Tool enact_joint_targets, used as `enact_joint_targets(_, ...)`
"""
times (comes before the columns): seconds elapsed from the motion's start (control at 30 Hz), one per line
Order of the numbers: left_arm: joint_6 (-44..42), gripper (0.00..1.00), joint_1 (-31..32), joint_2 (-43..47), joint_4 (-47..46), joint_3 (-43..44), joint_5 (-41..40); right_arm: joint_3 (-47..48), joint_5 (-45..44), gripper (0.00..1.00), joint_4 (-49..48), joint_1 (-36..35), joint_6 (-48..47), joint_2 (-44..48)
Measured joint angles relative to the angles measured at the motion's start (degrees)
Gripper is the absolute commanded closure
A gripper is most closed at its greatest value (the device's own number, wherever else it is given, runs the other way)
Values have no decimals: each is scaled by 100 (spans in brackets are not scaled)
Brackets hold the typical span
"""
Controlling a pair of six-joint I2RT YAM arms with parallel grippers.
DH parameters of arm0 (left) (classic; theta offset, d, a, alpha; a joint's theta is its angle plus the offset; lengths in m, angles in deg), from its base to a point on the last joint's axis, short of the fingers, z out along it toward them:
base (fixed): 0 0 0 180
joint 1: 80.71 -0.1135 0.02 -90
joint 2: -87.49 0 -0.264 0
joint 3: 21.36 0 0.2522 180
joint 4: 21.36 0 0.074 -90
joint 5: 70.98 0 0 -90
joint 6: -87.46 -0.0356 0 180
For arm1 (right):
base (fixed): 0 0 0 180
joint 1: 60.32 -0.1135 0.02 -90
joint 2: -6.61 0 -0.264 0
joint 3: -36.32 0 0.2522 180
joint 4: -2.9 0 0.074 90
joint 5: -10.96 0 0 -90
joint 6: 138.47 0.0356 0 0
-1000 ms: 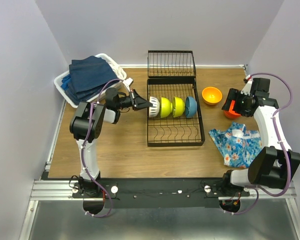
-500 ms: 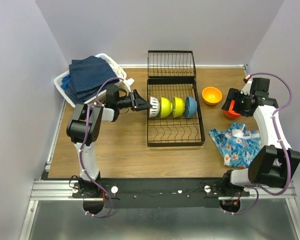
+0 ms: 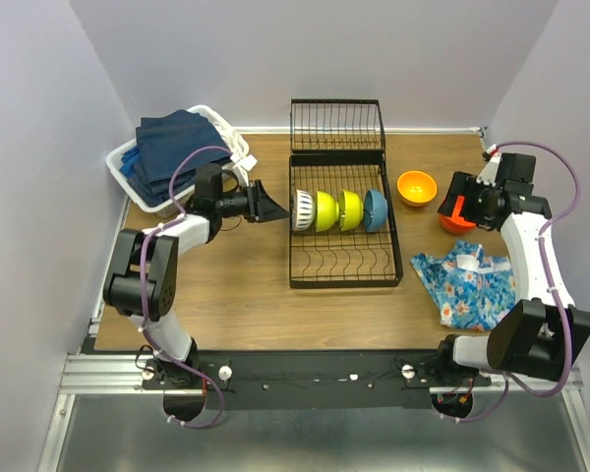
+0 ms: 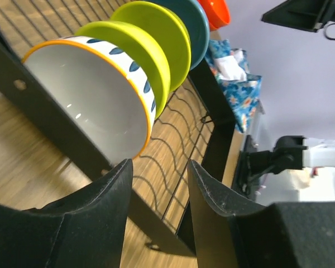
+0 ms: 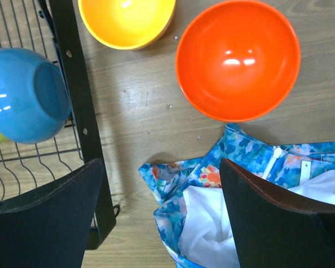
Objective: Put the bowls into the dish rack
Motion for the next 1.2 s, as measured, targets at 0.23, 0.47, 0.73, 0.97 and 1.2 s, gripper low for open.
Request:
enact_joint_targets(0.23,-1342,40,-223,1019,1464,173,-330,-57,-28,6,2,35,31,264)
enact_joint_targets(0.47,-3311,38,723,837,3447,2723,-817,28,-243,10,4,188,129,186)
enact_joint_targets(0.73,-4876,40,2170,-90,4983,4734,-2031,627,-501,20,-61,201,-96,-420)
enact_joint_targets(0.97,-4828,42,2396,-511,5311,4616,-2601,1373,-197,25,-254,212,-111,-1285)
enact_joint_targets(1.2,-4990,43,2347,535,5495,3191,-3023,2730,138,34,-415,212,-177,-2841)
